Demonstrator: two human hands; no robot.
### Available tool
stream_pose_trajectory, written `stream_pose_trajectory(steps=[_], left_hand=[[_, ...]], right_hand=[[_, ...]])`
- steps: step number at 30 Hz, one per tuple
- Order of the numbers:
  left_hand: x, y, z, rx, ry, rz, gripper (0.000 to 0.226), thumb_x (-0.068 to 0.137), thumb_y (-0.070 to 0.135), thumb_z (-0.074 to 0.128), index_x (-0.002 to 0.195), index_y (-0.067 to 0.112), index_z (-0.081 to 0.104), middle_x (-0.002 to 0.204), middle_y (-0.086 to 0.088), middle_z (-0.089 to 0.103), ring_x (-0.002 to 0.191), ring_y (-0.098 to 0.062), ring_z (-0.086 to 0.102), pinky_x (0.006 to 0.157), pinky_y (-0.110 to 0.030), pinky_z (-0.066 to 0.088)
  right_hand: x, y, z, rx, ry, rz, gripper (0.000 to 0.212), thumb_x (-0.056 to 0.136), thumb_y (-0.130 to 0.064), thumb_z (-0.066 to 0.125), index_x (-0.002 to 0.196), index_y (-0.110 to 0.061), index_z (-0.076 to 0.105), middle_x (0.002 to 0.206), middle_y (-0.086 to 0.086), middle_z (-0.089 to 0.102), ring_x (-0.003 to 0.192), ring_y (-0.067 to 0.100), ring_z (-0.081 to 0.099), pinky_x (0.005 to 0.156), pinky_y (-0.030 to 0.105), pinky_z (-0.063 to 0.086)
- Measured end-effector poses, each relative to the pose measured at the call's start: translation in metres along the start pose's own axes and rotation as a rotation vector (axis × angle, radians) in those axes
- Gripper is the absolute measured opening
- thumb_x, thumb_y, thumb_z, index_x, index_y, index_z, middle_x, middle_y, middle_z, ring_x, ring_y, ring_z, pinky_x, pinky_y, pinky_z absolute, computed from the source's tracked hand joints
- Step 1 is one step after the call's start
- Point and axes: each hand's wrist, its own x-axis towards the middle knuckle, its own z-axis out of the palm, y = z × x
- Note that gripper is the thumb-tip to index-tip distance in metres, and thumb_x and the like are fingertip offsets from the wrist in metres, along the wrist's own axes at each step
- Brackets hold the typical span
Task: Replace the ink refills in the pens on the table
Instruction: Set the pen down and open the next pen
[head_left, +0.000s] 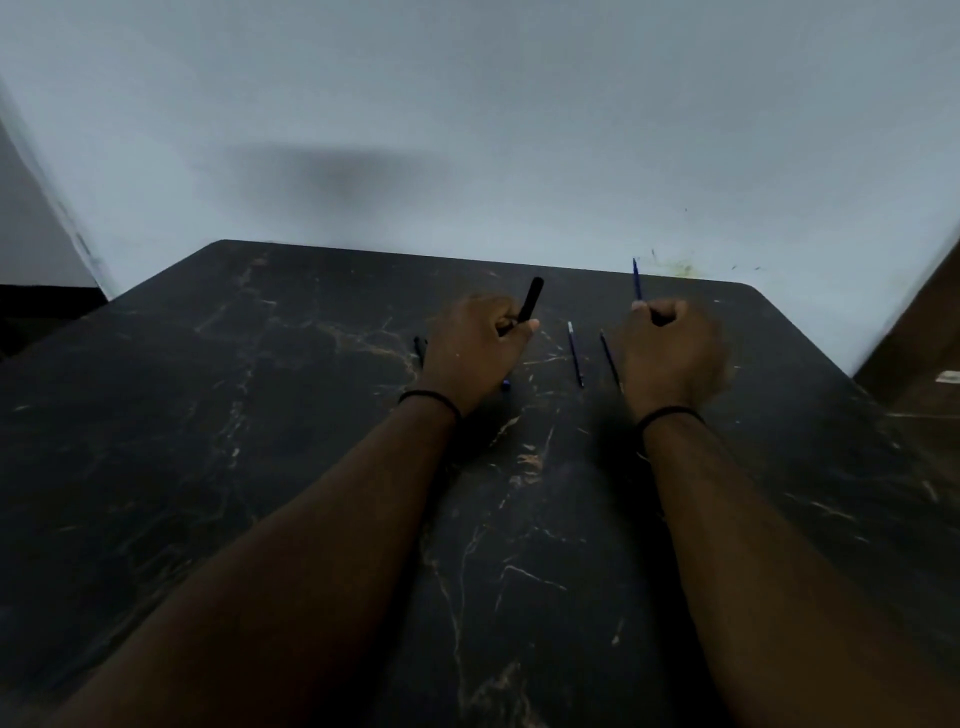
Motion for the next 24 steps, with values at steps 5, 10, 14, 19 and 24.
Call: stream_pose_trajectory(steps=[5,10,14,19,24], left_hand=[[0.0003,0.0001,0.0014,-0.016,0.002,-0.026,0.03,0.089,0.034,0.068,0.083,0.005,0.07,0.076,-0.009,0.067,0.07,-0.023,0.062,0.066,-0.041,0.054],[-0.0002,0.0021,0.0008,-0.021,-0.001,-0.021,0.029,0.089,0.032,0.068,0.079,0.005,0.069,0.072,-0.009,0.065,0.068,-0.023,0.061,0.064,-0.039,0.052],[-0.0012,0.0037,0.0003,-0.026,-0.015,-0.028,0.028,0.09,0.032,0.067,0.079,0.005,0.069,0.073,-0.009,0.065,0.069,-0.023,0.061,0.066,-0.04,0.053],[-0.0024,0.0046,-0.0009,-0.05,-0.01,-0.048,0.027,0.09,0.03,0.068,0.081,0.004,0.069,0.075,-0.011,0.066,0.072,-0.025,0.061,0.069,-0.043,0.054],[-0.0022,0.0031,0.0,-0.049,-0.007,-0.054,0.025,0.089,0.031,0.068,0.083,0.007,0.07,0.074,-0.008,0.066,0.071,-0.023,0.062,0.065,-0.038,0.053]], right_hand=[[0.005,0.0099,-0.003,-0.189,-0.294,0.076,0.027,0.095,-0.036,0.059,0.107,-0.017,0.073,0.115,0.008,0.071,0.109,0.033,0.063,0.103,0.044,0.043],[0.0061,0.0104,-0.003,-0.284,-0.343,0.093,0.032,0.092,-0.036,0.059,0.111,-0.016,0.074,0.121,0.01,0.069,0.114,0.038,0.062,0.102,0.052,0.046],[0.0063,0.0094,-0.0008,-0.307,-0.335,0.101,0.038,0.093,-0.045,0.059,0.113,-0.017,0.073,0.124,0.012,0.067,0.117,0.039,0.06,0.103,0.052,0.045],[0.0089,0.0092,0.0023,-0.352,-0.341,0.109,0.043,0.093,-0.052,0.059,0.113,-0.017,0.072,0.123,0.01,0.067,0.117,0.037,0.061,0.105,0.05,0.043],[0.009,0.0089,0.0035,-0.373,-0.343,0.097,0.039,0.095,-0.047,0.058,0.115,-0.016,0.072,0.123,0.011,0.067,0.116,0.037,0.06,0.105,0.049,0.043]])
